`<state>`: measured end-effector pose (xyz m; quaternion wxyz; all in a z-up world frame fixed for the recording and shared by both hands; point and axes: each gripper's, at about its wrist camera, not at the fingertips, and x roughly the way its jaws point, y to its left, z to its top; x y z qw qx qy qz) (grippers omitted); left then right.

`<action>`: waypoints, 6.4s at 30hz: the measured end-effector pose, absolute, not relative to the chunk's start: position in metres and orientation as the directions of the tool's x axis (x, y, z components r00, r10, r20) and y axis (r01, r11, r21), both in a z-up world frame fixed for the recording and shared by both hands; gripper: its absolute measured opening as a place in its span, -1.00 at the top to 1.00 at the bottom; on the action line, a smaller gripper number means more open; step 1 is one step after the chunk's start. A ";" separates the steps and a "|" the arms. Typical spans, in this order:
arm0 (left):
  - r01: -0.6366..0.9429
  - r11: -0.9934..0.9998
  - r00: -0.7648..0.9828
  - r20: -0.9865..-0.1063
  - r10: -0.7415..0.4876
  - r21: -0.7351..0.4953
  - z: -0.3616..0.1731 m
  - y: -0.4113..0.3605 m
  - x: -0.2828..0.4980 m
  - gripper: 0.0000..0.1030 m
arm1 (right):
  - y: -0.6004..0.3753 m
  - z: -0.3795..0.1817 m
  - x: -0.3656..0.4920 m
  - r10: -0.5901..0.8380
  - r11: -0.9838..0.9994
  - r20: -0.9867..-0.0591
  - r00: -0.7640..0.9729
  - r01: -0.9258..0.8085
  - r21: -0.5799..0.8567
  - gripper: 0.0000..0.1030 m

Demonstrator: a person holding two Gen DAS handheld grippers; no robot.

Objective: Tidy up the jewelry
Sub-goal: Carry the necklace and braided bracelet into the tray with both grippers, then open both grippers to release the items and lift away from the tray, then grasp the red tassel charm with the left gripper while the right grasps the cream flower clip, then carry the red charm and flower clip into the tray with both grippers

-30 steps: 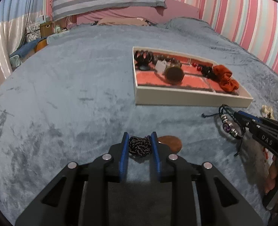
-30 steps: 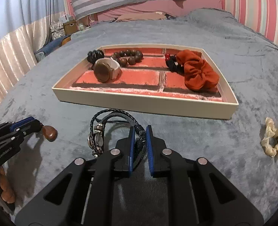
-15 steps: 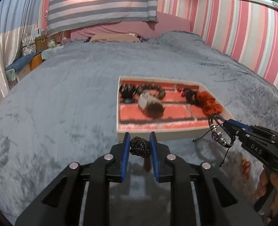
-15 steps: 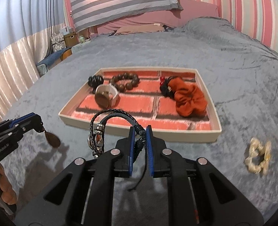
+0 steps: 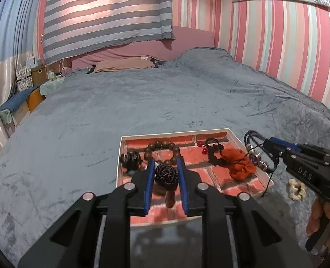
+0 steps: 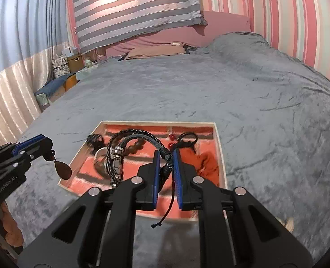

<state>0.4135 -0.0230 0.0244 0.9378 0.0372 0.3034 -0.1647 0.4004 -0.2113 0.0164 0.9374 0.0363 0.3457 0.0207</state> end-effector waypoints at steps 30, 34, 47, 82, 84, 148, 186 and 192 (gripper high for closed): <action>0.248 0.969 0.643 -0.745 -0.177 -0.016 -0.089 -0.003 0.459 0.60 | -0.221 -0.100 0.433 -0.026 1.000 -0.807 0.590 0.029 -0.011 0.75; 0.238 0.971 0.638 -0.753 -0.163 -0.008 -0.092 -0.001 0.459 0.59 | -0.223 -0.103 0.433 -0.018 0.999 -0.814 0.581 0.033 0.002 0.73; 0.229 0.974 0.675 -0.720 -0.162 -0.005 -0.063 -0.005 0.443 -0.18 | -0.235 -0.071 0.425 0.014 0.996 -0.773 0.635 0.055 0.063 0.05; 0.282 0.958 0.722 -0.646 -0.247 -0.052 -0.017 -0.120 0.293 -0.86 | -0.360 -0.014 0.308 -0.173 0.984 -0.663 0.728 0.162 -0.079 -0.91; 0.290 0.955 0.704 -0.661 -0.260 -0.066 -0.027 -0.128 0.288 -0.86 | -0.371 -0.023 0.304 -0.176 0.983 -0.676 0.716 0.169 -0.076 -0.91; 0.331 0.937 0.632 -0.711 -0.309 -0.113 -0.032 -0.128 0.313 0.91 | -0.369 -0.041 0.305 -0.078 0.993 -0.724 0.685 0.118 0.005 0.57; 0.192 0.981 0.638 -0.758 -0.140 -0.020 -0.075 -0.011 0.475 0.91 | -0.238 -0.065 0.419 -0.003 1.000 -0.744 0.668 0.017 0.012 0.57; 0.198 0.980 0.638 -0.759 -0.131 -0.002 -0.077 -0.014 0.474 0.88 | -0.230 -0.081 0.419 -0.002 1.000 -0.763 0.647 0.006 0.002 0.56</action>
